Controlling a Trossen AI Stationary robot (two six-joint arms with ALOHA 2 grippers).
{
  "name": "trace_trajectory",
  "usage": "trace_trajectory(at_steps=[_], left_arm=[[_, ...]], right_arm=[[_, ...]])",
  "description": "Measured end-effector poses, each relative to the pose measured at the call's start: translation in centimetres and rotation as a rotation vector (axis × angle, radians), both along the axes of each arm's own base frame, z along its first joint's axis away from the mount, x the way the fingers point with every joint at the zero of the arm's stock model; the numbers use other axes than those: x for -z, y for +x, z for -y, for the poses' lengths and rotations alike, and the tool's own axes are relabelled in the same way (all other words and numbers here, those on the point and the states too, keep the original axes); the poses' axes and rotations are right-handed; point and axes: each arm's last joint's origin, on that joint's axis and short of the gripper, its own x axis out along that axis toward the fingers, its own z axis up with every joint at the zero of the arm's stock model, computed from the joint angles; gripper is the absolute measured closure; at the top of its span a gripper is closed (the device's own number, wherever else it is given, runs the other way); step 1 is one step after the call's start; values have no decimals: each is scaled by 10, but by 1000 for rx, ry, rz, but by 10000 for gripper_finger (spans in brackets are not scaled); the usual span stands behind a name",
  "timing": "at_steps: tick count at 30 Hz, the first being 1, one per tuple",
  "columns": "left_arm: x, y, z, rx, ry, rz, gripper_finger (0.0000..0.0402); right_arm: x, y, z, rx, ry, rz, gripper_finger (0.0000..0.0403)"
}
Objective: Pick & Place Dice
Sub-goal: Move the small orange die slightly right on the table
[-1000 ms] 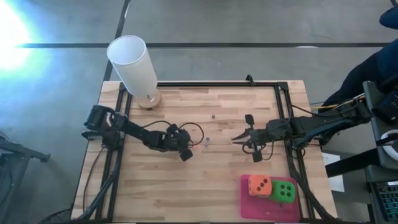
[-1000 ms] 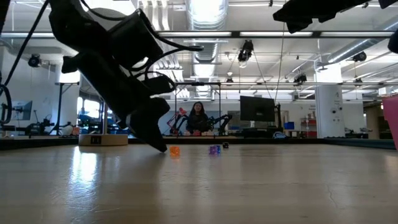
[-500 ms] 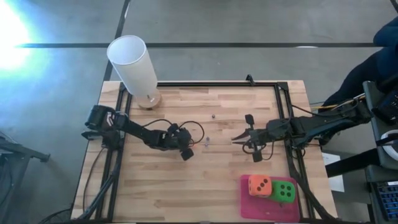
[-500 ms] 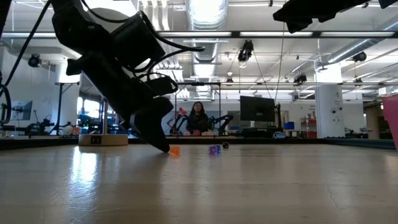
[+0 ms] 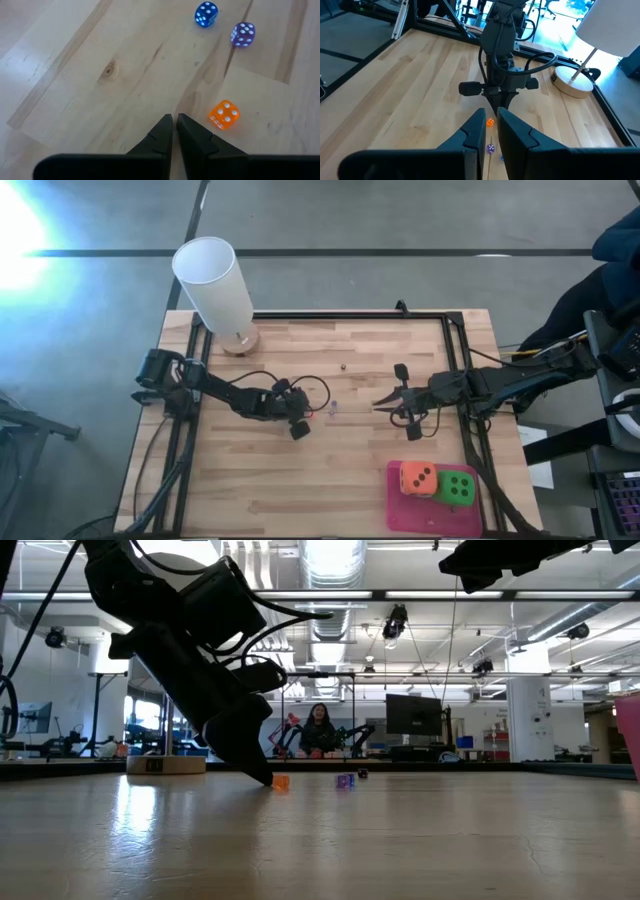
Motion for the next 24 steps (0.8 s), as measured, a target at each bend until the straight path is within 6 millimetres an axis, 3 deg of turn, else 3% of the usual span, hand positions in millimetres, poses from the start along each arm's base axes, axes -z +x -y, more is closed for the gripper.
trace_trajectory(at_steps=[24], left_arm=[[-1,2,6,110,-46,17,366]], right_arm=[[0,0,0,0,0,0,359]])
